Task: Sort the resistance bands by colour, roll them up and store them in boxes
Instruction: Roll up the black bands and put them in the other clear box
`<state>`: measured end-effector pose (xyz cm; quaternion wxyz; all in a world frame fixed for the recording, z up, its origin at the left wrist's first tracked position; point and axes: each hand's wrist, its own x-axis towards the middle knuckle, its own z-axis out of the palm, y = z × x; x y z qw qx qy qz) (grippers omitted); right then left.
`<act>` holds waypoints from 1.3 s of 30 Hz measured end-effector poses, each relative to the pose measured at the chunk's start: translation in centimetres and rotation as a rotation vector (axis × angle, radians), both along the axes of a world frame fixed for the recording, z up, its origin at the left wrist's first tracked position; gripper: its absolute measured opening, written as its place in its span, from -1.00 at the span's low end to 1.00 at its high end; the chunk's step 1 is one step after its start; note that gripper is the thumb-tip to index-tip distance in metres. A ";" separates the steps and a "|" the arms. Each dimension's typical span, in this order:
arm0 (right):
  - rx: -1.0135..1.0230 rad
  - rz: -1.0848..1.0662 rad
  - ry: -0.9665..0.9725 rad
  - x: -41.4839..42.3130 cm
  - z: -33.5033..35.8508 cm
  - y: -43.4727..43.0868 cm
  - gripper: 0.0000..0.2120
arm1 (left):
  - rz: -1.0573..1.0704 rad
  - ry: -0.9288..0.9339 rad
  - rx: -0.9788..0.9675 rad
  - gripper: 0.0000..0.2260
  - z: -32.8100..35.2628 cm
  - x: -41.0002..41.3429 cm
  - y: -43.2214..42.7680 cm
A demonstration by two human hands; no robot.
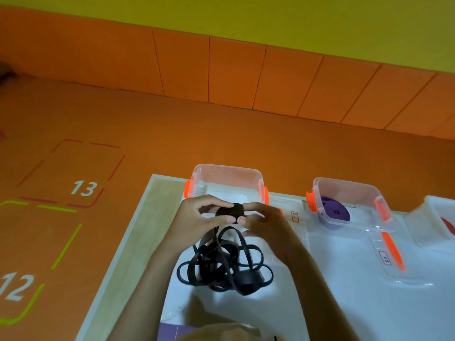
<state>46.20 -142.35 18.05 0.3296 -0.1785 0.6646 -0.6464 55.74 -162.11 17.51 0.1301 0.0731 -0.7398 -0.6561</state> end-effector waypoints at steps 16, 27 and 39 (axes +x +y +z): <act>-0.019 0.046 0.238 -0.1 3.1 0.6 -0.68 | 0.016 0.159 -0.026 -0.77 3.5 1.3 0.4; -0.229 -0.003 0.228 1.3 4.5 0.2 -0.67 | 0.150 0.258 0.150 -0.71 3.7 1.9 2.8; -0.056 -0.021 0.199 1.3 3.4 0.4 -0.81 | 0.066 0.120 0.106 -0.71 2.0 2.0 2.0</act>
